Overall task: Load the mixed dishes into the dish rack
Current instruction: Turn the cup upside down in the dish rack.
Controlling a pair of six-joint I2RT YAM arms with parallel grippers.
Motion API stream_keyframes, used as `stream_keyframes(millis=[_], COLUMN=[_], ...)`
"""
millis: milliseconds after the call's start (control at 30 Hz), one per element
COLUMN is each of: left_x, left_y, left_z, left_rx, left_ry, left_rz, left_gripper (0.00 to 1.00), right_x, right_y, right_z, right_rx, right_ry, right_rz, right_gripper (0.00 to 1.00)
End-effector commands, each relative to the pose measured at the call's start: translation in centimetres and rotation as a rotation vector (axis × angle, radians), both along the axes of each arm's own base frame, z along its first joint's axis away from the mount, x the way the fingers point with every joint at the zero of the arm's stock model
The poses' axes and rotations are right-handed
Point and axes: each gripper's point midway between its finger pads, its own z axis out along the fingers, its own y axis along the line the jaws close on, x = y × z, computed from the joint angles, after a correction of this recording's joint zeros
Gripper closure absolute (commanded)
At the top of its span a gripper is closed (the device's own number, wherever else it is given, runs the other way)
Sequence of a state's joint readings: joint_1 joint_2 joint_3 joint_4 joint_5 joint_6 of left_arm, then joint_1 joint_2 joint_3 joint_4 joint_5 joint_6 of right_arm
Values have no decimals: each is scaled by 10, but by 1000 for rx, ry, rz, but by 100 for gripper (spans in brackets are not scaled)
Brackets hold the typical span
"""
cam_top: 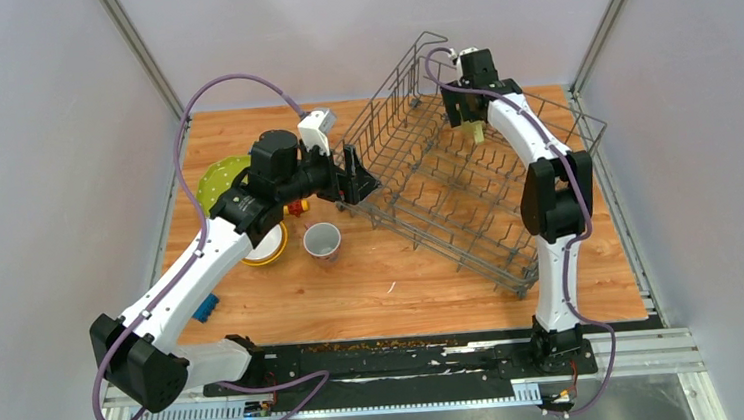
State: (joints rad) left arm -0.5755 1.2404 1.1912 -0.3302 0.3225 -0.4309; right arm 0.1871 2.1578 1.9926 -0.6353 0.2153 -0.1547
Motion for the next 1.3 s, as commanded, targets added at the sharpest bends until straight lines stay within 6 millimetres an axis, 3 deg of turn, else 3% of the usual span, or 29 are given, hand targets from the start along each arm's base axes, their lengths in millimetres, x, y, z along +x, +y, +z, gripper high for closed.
stream_keyframes(millis=[0,67,167,200,400,667,833,933,1267], left_x=[-2,-2,-3,-3,-3,-4,-5,-5,-7], left_y=[1,0,2,2,1,-1,0,-1,-6], left_z=[10,10,10,10,10,9,10,9,10], left_rx=[-9,-9,-6,-7,-7,-9,-7,-9,-18], left_ry=[-40,-40,-39,-40,-38,-29,-28,-25,-14], left_rz=[-5,-9,-7,-5,-10,-20,-23,-22,-51], left_gripper=[0,0,0,0,0,0,0,0,0], right_x=[25,25,25,25,17,15,18,15,12], right_y=[-5,-4,-8,-8,7,0,-11,-8,-1], right_z=[40,31,25,25,32,18,19,21,-21], right_rx=[-6,-16,-15,-7,28,-47,-77,-60,-69], right_ry=[-122,-96,-74,-69,-57,-18,-11,-7,82], right_rz=[14,69,98,109,252,289,219,214,243], right_gripper=[82,77,55,52,51,45,48,49,45])
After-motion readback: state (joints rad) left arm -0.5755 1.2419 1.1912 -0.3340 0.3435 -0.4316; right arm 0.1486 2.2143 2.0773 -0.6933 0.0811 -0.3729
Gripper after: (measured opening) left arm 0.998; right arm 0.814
